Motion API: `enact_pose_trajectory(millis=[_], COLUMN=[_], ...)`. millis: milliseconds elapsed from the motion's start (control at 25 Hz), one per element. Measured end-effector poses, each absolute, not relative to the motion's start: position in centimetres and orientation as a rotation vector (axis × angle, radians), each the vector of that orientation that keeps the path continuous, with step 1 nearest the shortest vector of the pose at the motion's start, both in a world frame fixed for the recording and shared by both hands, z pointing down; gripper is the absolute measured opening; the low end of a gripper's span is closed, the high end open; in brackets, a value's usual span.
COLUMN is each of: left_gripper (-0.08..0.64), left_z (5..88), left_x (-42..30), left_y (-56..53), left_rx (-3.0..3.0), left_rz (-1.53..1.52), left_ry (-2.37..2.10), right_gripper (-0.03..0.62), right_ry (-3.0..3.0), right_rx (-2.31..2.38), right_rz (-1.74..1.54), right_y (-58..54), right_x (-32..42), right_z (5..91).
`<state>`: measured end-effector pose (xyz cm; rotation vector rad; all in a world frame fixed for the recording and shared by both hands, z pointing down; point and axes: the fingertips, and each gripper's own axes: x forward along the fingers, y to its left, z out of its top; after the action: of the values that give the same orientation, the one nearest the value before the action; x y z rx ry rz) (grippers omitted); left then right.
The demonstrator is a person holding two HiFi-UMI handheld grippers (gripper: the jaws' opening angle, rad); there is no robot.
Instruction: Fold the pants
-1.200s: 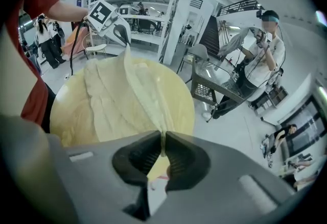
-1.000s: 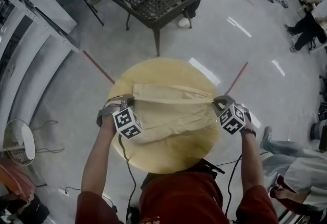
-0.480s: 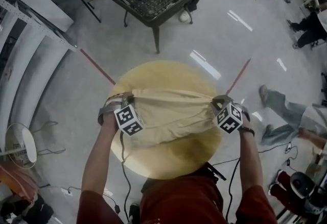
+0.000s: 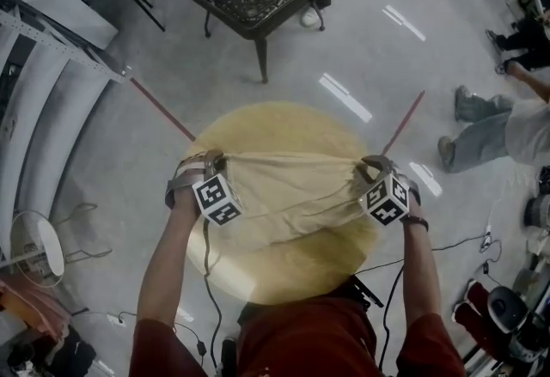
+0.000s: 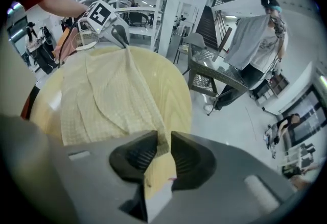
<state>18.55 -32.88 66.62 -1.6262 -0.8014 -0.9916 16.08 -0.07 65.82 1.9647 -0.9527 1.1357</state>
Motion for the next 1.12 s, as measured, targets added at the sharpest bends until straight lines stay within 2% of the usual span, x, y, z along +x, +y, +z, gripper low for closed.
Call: enact_pose_trajectory(millis=[240, 480, 680, 1120], left_gripper=[0.101, 0.106, 0.138, 0.141], left_z=[68.0, 68.4, 67.7, 64.3], left_x=[19.2, 19.3, 19.1, 17.5], left_y=[-33.3, -33.2, -32.9, -31.7], left_rx=[-1.597, -1.589, -1.605, -1.703], left_rz=[-1.013, -1.008, -1.003, -0.964], left_ry=[-0.790, -0.775, -0.751, -0.688], right_gripper=[0.100, 0.102, 0.101, 0.103], right_ry=[-0.924, -0.922, -0.927, -0.937], right_rx=[1.989, 1.977, 1.967, 2.064], right_rz=[1.127, 1.120, 1.092, 0.986], right_y=[0.0, 0.0, 0.7, 0.2], right_x=[17.5, 17.6, 17.3, 16.5], right_z=[66.2, 66.4, 66.0, 62.5])
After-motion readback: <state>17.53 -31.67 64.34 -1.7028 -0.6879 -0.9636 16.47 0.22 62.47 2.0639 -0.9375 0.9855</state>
